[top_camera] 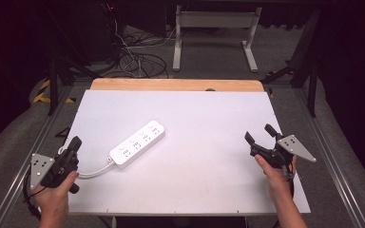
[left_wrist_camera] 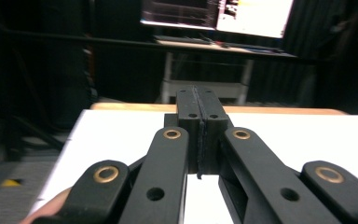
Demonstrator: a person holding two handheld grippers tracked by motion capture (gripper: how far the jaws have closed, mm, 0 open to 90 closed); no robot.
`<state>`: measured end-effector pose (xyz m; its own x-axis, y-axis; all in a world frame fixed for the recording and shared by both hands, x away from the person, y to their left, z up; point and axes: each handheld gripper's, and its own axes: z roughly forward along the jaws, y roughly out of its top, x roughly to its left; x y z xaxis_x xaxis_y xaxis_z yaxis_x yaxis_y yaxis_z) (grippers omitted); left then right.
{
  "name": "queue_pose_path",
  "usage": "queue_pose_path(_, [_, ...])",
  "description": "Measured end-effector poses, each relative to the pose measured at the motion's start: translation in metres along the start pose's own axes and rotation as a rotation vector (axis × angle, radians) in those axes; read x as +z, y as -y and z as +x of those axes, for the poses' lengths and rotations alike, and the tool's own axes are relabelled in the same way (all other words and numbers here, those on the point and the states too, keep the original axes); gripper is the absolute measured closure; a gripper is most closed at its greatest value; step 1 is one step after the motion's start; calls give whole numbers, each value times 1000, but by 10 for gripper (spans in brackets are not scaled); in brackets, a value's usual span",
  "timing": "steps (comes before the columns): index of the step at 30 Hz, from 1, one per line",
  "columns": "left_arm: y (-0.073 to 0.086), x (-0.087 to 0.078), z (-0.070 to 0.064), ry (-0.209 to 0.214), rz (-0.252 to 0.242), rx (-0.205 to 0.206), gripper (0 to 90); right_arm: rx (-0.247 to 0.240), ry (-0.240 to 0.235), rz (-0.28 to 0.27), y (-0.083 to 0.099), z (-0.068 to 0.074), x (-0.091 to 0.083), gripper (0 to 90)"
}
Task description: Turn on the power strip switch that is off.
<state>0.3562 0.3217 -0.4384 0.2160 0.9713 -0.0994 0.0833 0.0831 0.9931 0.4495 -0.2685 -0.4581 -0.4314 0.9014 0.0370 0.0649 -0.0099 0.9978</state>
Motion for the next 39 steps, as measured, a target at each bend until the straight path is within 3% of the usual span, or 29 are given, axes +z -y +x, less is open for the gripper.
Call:
queue_pose_path(3, [-12, 6, -5, 50, 53, 11, 900, -1, -4, 10, 1, 1, 1, 175])
queue_pose_path(4, [-15, 8, -8, 65, 81, 33, 900, -1, -4, 10, 1, 1, 1, 175])
queue_pose_path(5, [-20, 15, -15, 93, 163, 89, 900, -3, -11, 6, 0, 2, 1, 178])
queue_pose_path(6, [-21, 19, -17, 110, 194, 106, 900, -5, -11, 6, 0, 2, 1, 181])
queue_pose_path(7, [-21, 19, -17, 110, 194, 106, 900, -8, -15, 5, 0, 2, 0, 183])
queue_pose_path(8, [-22, 28, -20, 139, 236, 121, 900, -10, -16, 5, 0, 2, 0, 184])
queue_pose_path(10, [-22, 32, -22, 150, 256, 123, 900, -6, -20, 8, 0, 2, 0, 185])
queue_pose_path(11, [-20, 40, -27, 144, 295, 152, 900, -4, -18, 8, 0, 1, 1, 185])
queue_pose_path(13, [-19, 44, -29, 143, 315, 167, 900, -1, -18, 10, 1, 0, 1, 184])
queue_pose_path(14, [-18, 52, -32, 137, 355, 200, 900, -2, -18, 9, 1, 0, 1, 182])
queue_pose_path(18, [-18, 63, -33, 142, 404, 200, 900, -7, -18, 10, 0, 0, 2, 181])
queue_pose_path(20, [-16, 74, -35, 149, 475, 218, 900, -5, -21, 13, 0, 1, 3, 181])
queue_pose_path(25, [-13, 87, -40, 166, 584, 235, 900, -6, -23, 14, 0, 1, 3, 178])
queue_pose_path(32, [-7, 97, -42, 163, 677, 242, 900, -7, -21, 14, 0, 0, 3, 175])
queue_pose_path(39, [0, 107, -39, 173, 751, 215, 900, -6, -31, 21, 1, 2, 4, 177])
